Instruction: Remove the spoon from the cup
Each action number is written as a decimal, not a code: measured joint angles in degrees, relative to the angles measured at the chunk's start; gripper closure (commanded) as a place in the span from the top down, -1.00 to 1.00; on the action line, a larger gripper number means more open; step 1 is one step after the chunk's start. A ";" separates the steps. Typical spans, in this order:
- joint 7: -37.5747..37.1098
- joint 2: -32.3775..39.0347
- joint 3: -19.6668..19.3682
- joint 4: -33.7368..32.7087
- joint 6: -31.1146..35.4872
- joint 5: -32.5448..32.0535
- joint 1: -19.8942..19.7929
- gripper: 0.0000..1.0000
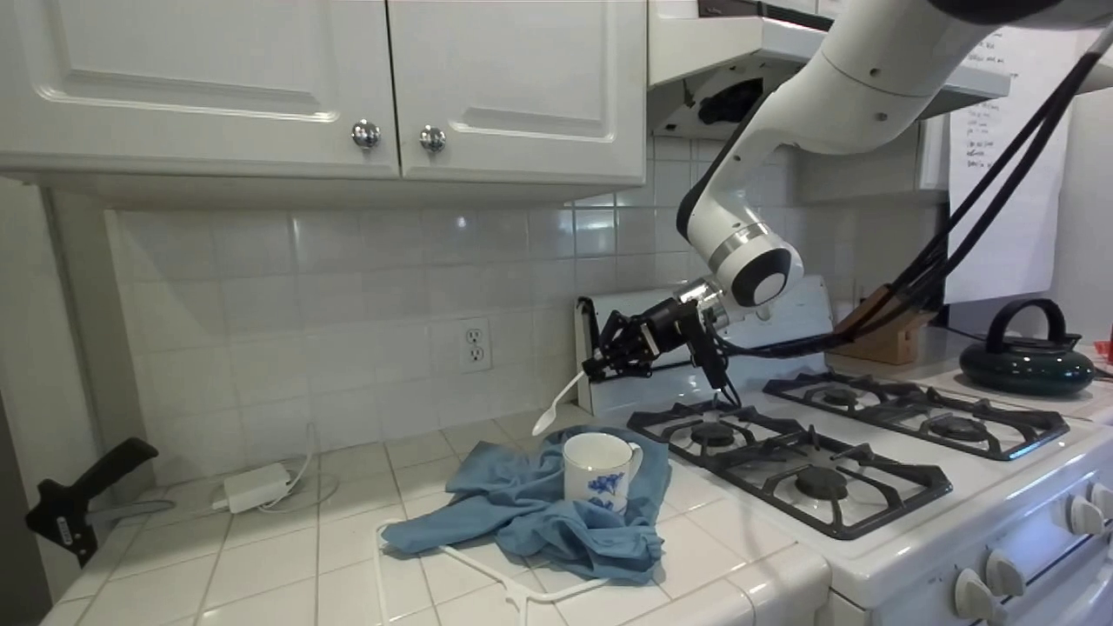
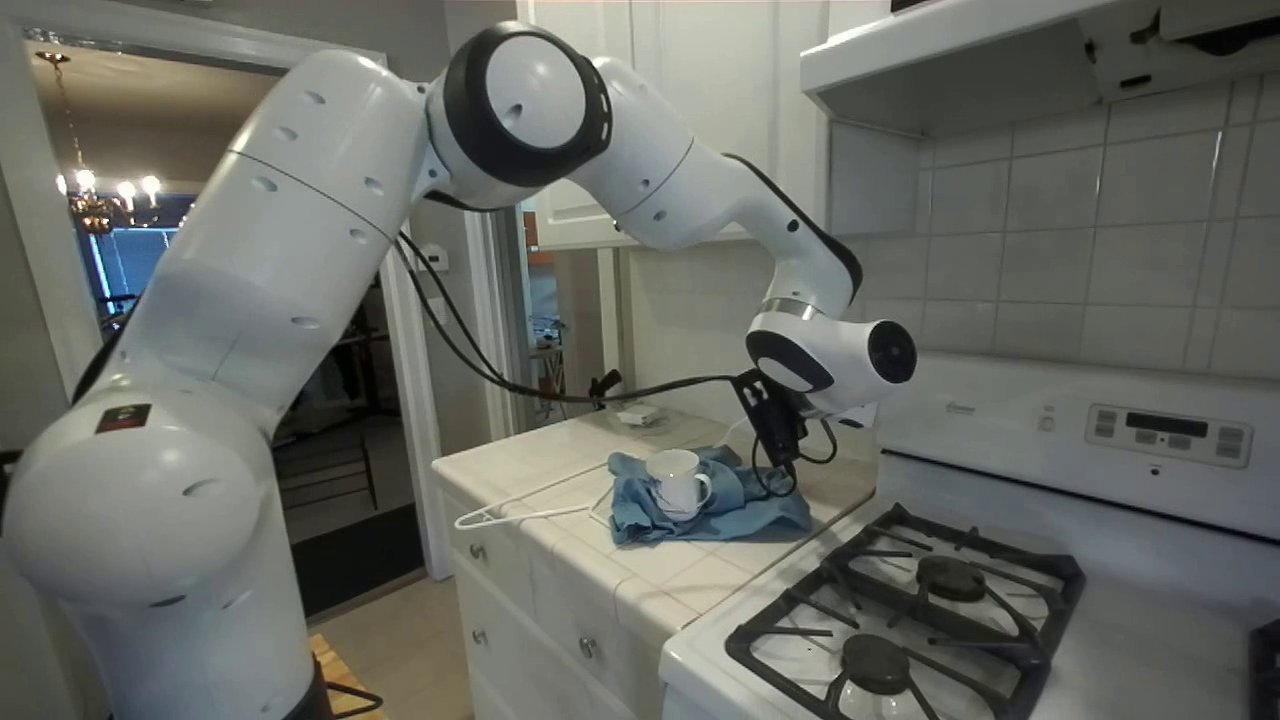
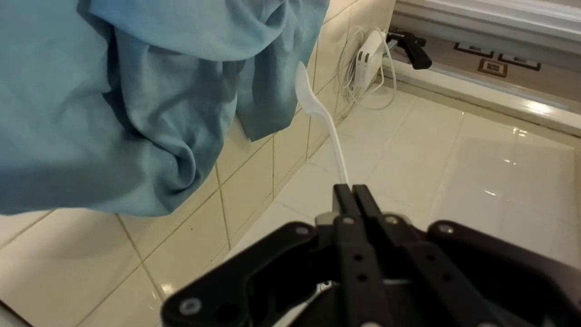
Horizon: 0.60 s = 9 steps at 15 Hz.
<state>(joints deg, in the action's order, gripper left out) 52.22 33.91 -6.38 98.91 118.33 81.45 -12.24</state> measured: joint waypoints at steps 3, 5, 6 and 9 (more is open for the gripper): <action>-5.70 3.26 0.27 -3.35 0.15 -0.08 0.73 -0.98; -8.04 5.12 0.31 -4.93 0.59 -0.32 1.19 -0.98; -9.04 5.87 0.31 -5.46 0.93 -0.70 1.43 -0.98; -11.23 7.44 0.30 -6.14 2.91 -2.15 2.22 -0.41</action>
<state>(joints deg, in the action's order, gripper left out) 41.00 41.35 -6.08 92.77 121.24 79.30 -10.02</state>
